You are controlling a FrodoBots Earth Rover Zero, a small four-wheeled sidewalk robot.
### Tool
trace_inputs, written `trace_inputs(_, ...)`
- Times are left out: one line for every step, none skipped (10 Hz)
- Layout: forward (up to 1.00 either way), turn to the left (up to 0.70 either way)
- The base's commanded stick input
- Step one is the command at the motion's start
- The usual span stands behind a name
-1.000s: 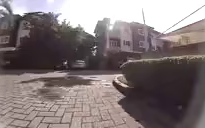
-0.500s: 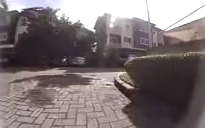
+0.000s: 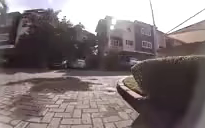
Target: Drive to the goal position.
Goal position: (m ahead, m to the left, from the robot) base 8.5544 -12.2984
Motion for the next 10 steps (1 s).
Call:
trace_inputs(0.69, 0.03)
trace_inputs(0.69, 0.03)
trace_inputs(0.69, 0.03)
trace_inputs(0.69, 0.03)
trace_inputs(0.69, 0.03)
trace_inputs(0.69, 0.03)
trace_inputs(0.69, 0.03)
trace_inputs(0.69, 0.03)
trace_inputs(0.69, 0.03)
trace_inputs(0.69, 0.03)
